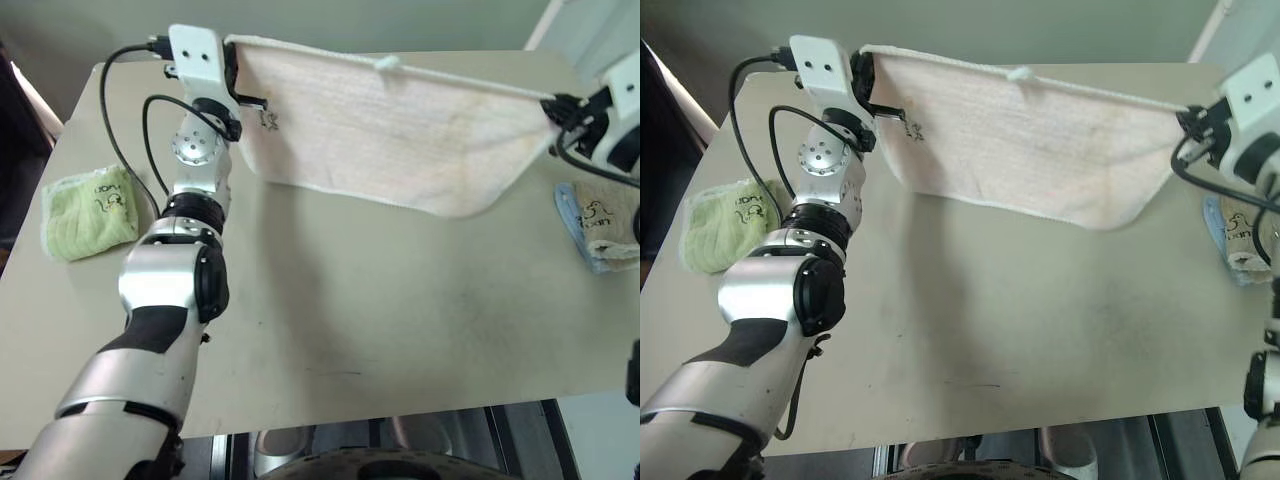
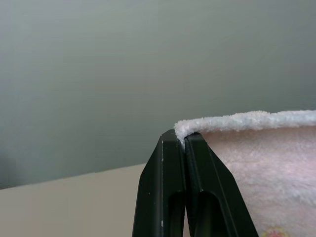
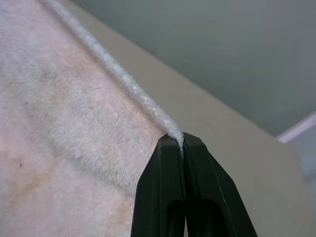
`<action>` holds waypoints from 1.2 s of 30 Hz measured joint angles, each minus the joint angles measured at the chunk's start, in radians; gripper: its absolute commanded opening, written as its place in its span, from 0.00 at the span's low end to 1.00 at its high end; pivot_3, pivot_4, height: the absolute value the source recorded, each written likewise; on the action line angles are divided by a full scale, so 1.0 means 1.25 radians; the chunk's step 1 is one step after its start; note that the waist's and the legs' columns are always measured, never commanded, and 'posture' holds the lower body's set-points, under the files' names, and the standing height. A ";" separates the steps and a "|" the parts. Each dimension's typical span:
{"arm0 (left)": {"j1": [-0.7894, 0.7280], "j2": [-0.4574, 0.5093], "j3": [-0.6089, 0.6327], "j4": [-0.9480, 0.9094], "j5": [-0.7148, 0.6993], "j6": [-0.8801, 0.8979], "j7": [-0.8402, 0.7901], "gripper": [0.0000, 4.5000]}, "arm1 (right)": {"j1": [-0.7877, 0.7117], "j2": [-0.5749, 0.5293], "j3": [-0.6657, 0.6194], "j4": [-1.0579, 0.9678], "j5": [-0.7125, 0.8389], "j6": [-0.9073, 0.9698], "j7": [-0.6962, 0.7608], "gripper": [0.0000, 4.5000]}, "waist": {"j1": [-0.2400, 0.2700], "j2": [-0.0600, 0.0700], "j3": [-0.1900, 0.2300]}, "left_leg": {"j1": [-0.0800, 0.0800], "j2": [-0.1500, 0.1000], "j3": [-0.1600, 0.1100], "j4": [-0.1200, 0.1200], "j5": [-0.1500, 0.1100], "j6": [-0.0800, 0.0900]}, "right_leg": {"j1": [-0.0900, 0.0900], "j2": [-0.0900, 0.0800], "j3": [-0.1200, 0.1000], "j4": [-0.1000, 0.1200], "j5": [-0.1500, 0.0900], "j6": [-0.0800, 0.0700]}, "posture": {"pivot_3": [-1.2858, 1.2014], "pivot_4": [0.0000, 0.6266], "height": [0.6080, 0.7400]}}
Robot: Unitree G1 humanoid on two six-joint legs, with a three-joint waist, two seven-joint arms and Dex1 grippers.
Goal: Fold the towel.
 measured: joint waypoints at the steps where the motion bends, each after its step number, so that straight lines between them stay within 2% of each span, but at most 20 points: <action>1: -0.009 0.004 0.000 0.002 0.003 0.009 0.009 0.01 | -0.032 0.009 0.010 0.041 -0.016 -0.028 -0.007 0.00 | 0.000 0.000 0.000 | 0.000 0.000 0.000 0.000 0.000 -0.001 | 0.000 0.000 0.000 0.000 0.000 0.000 | 0.52 0.24 1.00; 6: -0.073 0.025 0.004 0.013 0.014 0.055 0.021 0.01 | -0.210 0.051 0.053 0.280 -0.104 -0.204 -0.075 0.00 | 0.001 0.001 0.000 | -0.007 0.001 0.000 -0.001 0.003 -0.004 | -0.008 0.000 0.000 0.001 0.001 -0.002 | 0.52 0.24 1.00; 9: -0.090 0.046 0.005 0.013 0.019 0.053 -0.003 0.01 | -0.254 0.053 0.057 0.335 -0.119 -0.273 -0.082 0.00 | 0.003 0.001 0.000 | -0.010 0.001 0.000 -0.002 0.003 -0.005 | -0.012 0.000 -0.001 0.001 0.001 -0.002 | 0.52 0.24 1.00; 11: -0.091 0.060 0.020 0.013 0.009 0.061 -0.091 0.01 | -0.242 0.045 0.053 0.336 -0.118 -0.284 -0.073 0.00 | 0.005 0.001 0.000 | -0.012 0.001 -0.001 -0.001 0.003 -0.005 | -0.013 0.000 -0.001 0.000 0.001 -0.002 | 0.52 0.24 1.00; 14: -0.062 0.091 0.018 0.012 0.001 0.066 -0.309 0.01 | -0.131 0.009 0.025 0.268 -0.100 -0.258 -0.028 0.00 | 0.013 0.001 0.000 | -0.015 0.001 -0.001 -0.001 0.002 -0.006 | -0.014 -0.001 -0.001 0.000 0.001 -0.002 | 0.52 0.24 1.00; 18: 0.016 0.112 0.025 0.012 -0.027 0.082 -0.598 0.01 | 0.066 -0.024 -0.025 0.101 -0.049 -0.174 0.033 0.00 | 0.015 0.001 0.001 | -0.019 0.000 0.001 0.001 0.002 -0.006 | -0.019 -0.001 -0.002 0.000 0.000 -0.002 | 0.52 0.24 1.00; 22: 0.054 0.119 0.048 -0.010 -0.080 0.112 -0.807 0.01 | 0.220 -0.045 -0.094 -0.130 0.028 -0.061 0.071 0.00 | 0.014 0.001 0.001 | -0.021 0.001 0.001 0.001 0.003 -0.007 | -0.020 -0.001 -0.001 0.001 0.001 -0.001 | 0.52 0.24 1.00; 26: 0.126 0.150 0.045 -0.074 -0.120 0.165 -1.010 0.01 | 0.351 -0.063 -0.163 -0.332 0.099 0.051 0.095 0.00 | 0.010 0.001 0.001 | -0.015 0.002 0.001 0.002 0.002 -0.005 | -0.014 0.000 -0.001 0.001 0.001 -0.002 | 0.52 0.24 1.00; 28: 0.167 0.169 0.035 -0.105 -0.126 0.202 -1.079 0.01 | 0.405 -0.067 -0.192 -0.397 0.126 0.101 0.099 0.00 | 0.008 0.001 0.001 | -0.014 0.002 0.001 0.002 -0.001 0.003 | -0.013 0.000 -0.001 0.001 0.003 -0.001 | 0.52 0.24 1.00; 31: 0.246 0.216 0.016 -0.203 -0.137 0.280 -1.136 0.01 | 0.513 -0.073 -0.241 -0.503 0.167 0.164 0.119 0.00 | 0.003 0.001 0.001 | -0.013 0.002 0.001 0.003 0.000 0.003 | -0.013 0.000 -0.001 0.002 0.004 -0.002 | 0.52 0.24 1.00; 36: 0.374 0.290 0.011 -0.399 -0.188 0.462 -1.151 0.01 | 0.641 -0.077 -0.300 -0.615 0.216 0.223 0.162 0.00 | 0.001 0.001 0.001 | -0.012 0.002 0.001 0.003 0.003 0.004 | -0.011 0.000 -0.001 0.001 0.005 -0.004 | 0.52 0.24 1.00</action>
